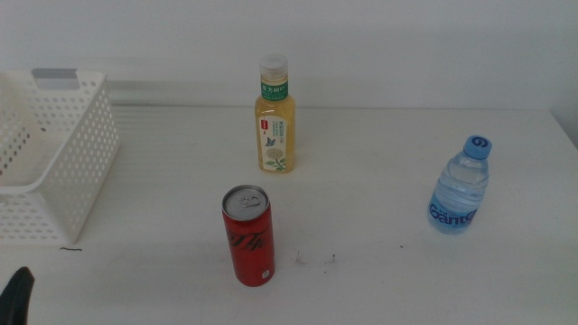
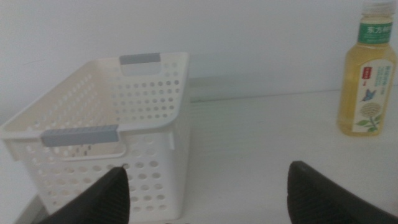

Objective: Use arms to grab the bottles and put them into the dustbin to the left of the table.

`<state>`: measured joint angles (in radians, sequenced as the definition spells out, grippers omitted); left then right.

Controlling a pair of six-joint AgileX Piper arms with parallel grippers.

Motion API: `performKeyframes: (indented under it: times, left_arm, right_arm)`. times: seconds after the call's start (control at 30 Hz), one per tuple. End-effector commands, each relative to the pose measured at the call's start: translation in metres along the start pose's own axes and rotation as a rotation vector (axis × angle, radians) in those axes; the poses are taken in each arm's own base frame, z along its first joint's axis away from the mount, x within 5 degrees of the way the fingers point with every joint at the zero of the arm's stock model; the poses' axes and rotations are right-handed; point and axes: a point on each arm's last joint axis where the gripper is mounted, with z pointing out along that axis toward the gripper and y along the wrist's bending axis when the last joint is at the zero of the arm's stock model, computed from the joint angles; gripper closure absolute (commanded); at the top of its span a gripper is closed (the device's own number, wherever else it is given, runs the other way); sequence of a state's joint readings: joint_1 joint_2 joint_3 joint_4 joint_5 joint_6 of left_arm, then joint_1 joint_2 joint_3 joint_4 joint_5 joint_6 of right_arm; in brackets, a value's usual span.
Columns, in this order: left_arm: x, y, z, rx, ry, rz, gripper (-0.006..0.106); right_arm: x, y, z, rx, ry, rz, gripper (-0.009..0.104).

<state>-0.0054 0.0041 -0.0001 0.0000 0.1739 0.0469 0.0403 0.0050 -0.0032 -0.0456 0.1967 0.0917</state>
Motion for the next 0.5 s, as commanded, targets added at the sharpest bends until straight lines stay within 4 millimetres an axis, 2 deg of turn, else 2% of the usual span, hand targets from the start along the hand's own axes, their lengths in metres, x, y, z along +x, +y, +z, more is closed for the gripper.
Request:
performKeyframes:
  times: [0.0, 0.1, 0.27, 0.47]
  left_arm:
    - [-0.002, -0.001, 0.000, 0.016, -0.023, -0.009, 0.018]
    - [-0.005, -0.004, 0.005, 0.060, -0.030, -0.025, 0.018]
    - [-0.009, -0.019, 0.027, 0.220, 0.000, -0.015, 0.018]
    - [-0.002, -0.055, 0.049, 0.470, 0.075, -0.021, 0.018]
  right_arm:
    - [-0.001, 0.000, 0.000, 0.005, -0.017, -0.006, 0.004]
    - [-0.001, 0.000, 0.000, 0.005, -0.017, -0.006, 0.004]
    - [-0.001, 0.000, 0.000, 0.005, -0.017, -0.006, 0.004]
    - [-0.001, 0.000, 0.000, 0.005, -0.017, -0.006, 0.004]
